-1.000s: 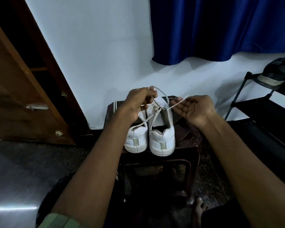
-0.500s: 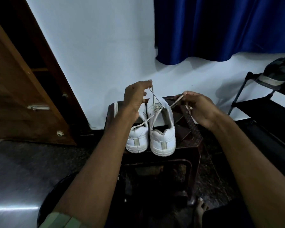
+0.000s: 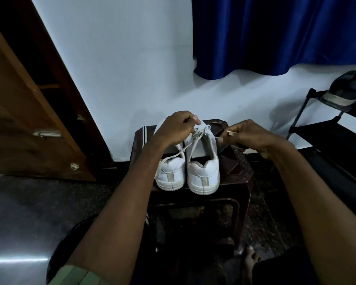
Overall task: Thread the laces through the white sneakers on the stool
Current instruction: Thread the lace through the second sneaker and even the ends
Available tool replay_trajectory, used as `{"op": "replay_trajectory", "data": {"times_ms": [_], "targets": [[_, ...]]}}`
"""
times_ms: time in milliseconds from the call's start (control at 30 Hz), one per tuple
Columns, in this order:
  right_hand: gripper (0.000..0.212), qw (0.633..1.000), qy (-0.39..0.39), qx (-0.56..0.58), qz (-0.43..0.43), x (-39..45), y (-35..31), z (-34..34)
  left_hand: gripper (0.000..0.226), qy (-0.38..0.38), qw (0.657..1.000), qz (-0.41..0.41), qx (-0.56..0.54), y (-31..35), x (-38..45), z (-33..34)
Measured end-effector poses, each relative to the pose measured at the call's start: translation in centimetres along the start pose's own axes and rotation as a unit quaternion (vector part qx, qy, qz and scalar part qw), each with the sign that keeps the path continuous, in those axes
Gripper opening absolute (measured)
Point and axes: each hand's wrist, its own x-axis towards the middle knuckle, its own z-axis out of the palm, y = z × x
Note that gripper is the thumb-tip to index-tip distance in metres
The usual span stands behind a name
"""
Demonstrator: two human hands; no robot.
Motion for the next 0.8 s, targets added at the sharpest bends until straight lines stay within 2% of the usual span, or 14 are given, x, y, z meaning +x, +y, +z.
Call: {"op": "replay_trajectory", "data": {"times_ms": [67,100,167,200,267,333,500,567,600,667,733,800], "targets": [[0.015,0.995,0.029,0.09,-0.022,0.4,0.5,0.0,0.024,-0.034,0.999,0.007,0.017,-0.2,0.1,-0.1],[0.019,0.981,0.037,0.191,-0.026,0.8,0.6,0.1,0.02,-0.046,0.999,0.011,0.017,-0.3,0.1,0.0],[0.029,0.906,0.03,0.422,-0.011,1.6,0.6,0.4,0.012,-0.066,0.998,0.017,0.005,-0.5,0.2,-0.1],[0.033,0.865,0.025,0.501,-0.005,1.8,0.6,0.4,0.011,-0.071,0.997,0.02,0.003,-0.6,0.2,-0.1],[0.037,0.815,0.017,0.579,0.003,2.2,0.8,0.6,0.014,-0.07,0.997,0.031,0.011,-0.6,0.1,-0.1],[0.037,0.808,0.027,0.589,0.015,2.5,0.9,0.9,0.015,-0.056,0.998,0.039,0.019,-0.7,0.0,0.0],[0.039,0.886,0.07,0.447,0.101,3.4,1.5,2.1,0.01,-0.036,0.998,0.039,0.022,-0.7,0.2,0.1],[0.033,0.914,0.105,0.374,0.117,3.7,1.5,2.7,0.01,-0.039,0.998,0.038,0.028,-0.6,0.2,0.1],[0.026,0.934,0.124,0.317,0.112,3.8,1.5,3.1,0.01,-0.039,0.998,0.036,0.029,-0.6,0.2,0.1],[0.015,0.979,0.159,0.111,0.067,4.1,2.0,3.7,0.014,-0.028,0.999,0.019,0.012,-0.8,0.2,0.1],[0.008,0.978,0.193,-0.083,0.011,4.3,2.5,4.4,0.016,0.018,1.0,0.001,0.007,-1.5,0.8,-0.1],[0.008,0.966,0.213,-0.141,-0.05,4.5,2.4,5.0,0.019,0.081,0.994,0.0,0.069,-2.2,1.2,-0.3]]}}
